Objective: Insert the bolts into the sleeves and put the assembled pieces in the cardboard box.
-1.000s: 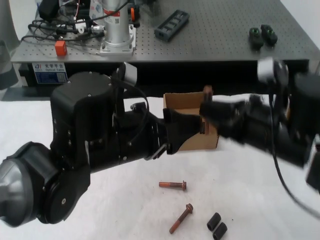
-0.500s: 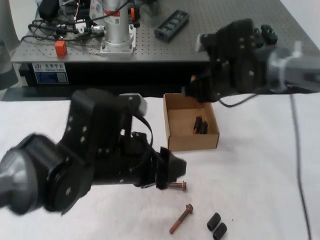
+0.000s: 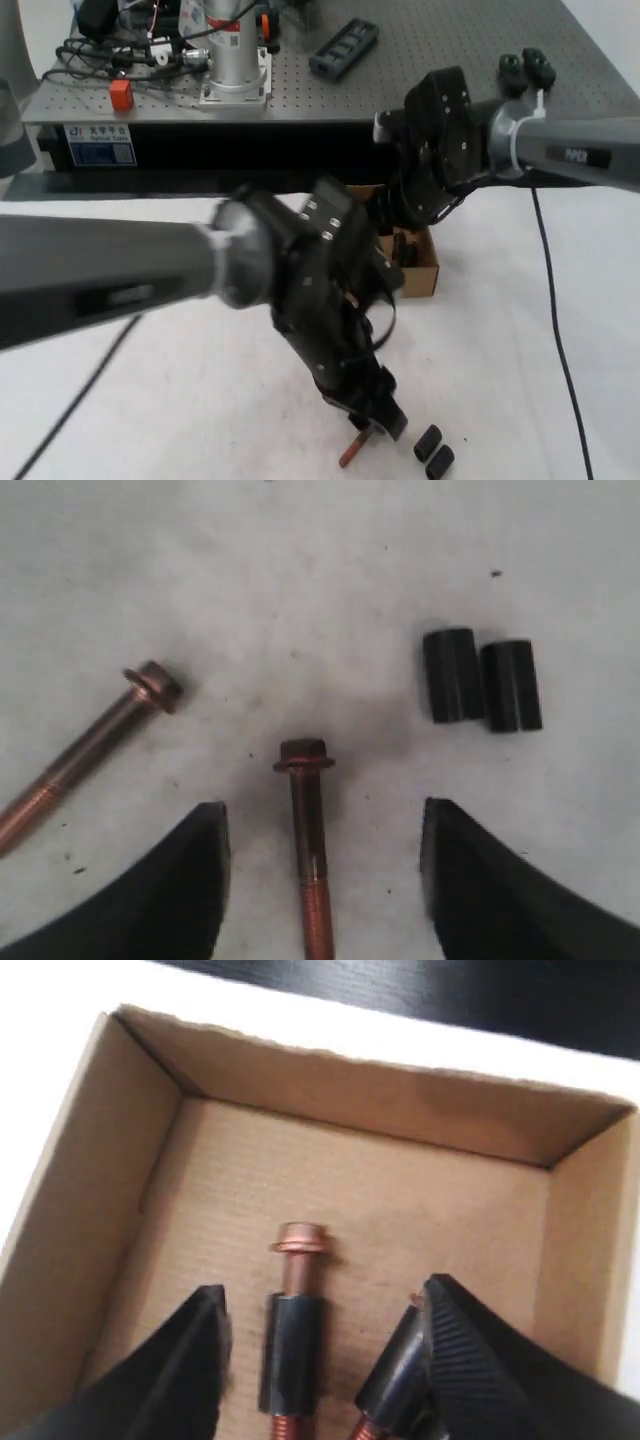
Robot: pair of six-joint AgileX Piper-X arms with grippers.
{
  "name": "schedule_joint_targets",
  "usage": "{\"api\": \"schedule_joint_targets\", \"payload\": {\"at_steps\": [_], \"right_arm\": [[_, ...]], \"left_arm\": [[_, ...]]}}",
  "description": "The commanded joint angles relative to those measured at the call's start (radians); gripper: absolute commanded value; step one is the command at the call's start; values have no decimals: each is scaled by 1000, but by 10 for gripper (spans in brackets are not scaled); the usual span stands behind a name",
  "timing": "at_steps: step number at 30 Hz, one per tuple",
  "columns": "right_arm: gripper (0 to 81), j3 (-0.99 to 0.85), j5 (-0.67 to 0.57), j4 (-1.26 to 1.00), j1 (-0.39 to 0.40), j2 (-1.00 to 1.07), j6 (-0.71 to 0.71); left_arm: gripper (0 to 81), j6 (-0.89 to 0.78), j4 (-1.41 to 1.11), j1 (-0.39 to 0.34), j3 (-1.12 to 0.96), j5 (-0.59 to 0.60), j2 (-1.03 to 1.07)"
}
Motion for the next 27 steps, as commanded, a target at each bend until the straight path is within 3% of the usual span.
{"api": "schedule_joint_targets", "payload": {"at_steps": [1, 4, 10, 12, 18, 22, 27], "right_arm": [[391, -14, -19, -3, -16, -70, -13], [344, -8, -24, 11, -23, -137, 10], [342, -9, -87, 81, -46, -269, 37], [342, -9, -91, 122, -46, -308, 37], [342, -9, -108, 351, -46, -421, -23], [342, -9, -94, 538, -33, -482, -104], [342, 1, 12, 837, -4, -493, -215]], "left_arm": [[410, 23, 55, -10, -56, -16, 53], [410, 23, 60, -10, -78, -16, 98], [401, 49, 82, -10, -93, -48, 151], [346, 49, 82, -10, -93, -78, 161], [4, 54, 84, -10, -99, -82, 166], [6, 31, 103, -10, -107, -122, 139], [7, -71, 104, 35, -7, -192, -27]]}}
